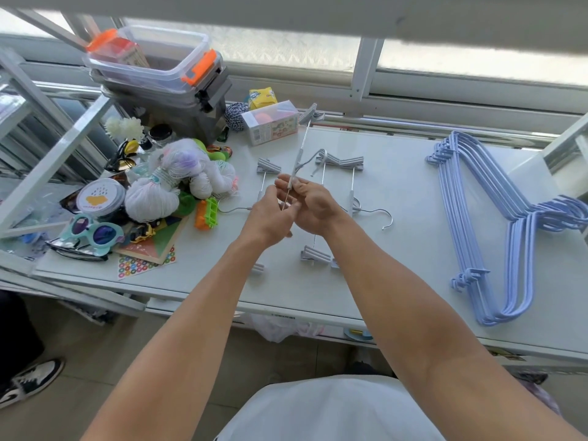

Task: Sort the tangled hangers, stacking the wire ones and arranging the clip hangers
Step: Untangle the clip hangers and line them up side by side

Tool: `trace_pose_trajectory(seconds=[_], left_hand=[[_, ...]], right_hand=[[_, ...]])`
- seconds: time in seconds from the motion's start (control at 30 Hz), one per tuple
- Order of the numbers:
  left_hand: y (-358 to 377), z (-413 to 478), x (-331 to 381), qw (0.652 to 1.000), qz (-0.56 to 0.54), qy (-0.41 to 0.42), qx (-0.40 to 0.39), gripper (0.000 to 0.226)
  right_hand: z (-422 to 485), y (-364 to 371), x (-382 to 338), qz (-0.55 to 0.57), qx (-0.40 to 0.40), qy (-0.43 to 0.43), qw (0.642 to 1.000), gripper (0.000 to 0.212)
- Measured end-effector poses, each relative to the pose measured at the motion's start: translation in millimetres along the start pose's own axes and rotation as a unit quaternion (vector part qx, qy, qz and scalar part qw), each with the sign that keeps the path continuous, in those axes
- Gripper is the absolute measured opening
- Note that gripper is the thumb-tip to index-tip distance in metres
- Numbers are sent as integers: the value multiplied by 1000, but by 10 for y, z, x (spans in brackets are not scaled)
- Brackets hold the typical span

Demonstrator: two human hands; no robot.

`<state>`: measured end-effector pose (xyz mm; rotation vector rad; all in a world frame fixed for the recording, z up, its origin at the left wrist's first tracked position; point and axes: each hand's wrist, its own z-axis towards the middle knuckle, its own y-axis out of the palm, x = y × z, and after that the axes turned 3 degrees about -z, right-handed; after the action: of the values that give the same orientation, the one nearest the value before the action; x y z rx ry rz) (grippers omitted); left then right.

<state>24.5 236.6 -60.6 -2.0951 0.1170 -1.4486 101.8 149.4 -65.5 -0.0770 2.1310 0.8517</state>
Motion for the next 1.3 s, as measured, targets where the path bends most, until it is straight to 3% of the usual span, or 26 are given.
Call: trace_pose_trajectory(seconds=[0.07, 0.2, 0.27, 0.33, 0.4, 0.53, 0.8, 0.83, 0.93, 1.07, 1.17, 1.3], left_hand=[[20, -7, -25, 998, 61, 0, 27, 16], [167, -100, -62, 964, 243, -23, 109, 25], [255, -143, -94, 947, 300, -21, 112, 24], [326, -168, -145, 937, 334, -11, 100, 24], [389, -202, -201, 929, 360, 0, 89, 24], [445, -222, -351, 915, 387, 30, 111, 24], [365, -135, -477, 899, 418, 60, 117, 24], [358, -129, -483, 899, 418, 59, 117, 24], [356, -119, -488, 907, 402, 53, 118, 29], [319, -112, -476, 916, 383, 49, 110, 63], [295, -73, -486, 905, 412, 45, 96, 61], [292, -39, -470, 905, 415, 35, 88, 61]], right_hand=[[14, 49, -3, -48, 41, 15, 998, 25], [79, 54, 13, -93, 216, -4, 972, 15], [87, -31, 34, -145, 294, -33, 944, 41], [29, -107, 26, -273, 347, -80, 894, 46], [0, -196, 44, -408, 335, -129, 839, 33], [-9, -375, 59, -612, 264, -155, 729, 38], [6, -612, 63, -823, 145, -139, 531, 31], [9, -622, 64, -820, 151, -149, 532, 32], [-6, -616, 59, -753, 209, -216, 585, 41], [-83, -656, 80, -692, 260, -210, 639, 34], [-152, -633, 106, -708, 258, -137, 642, 31], [-200, -548, 94, -711, 258, -105, 646, 20]])
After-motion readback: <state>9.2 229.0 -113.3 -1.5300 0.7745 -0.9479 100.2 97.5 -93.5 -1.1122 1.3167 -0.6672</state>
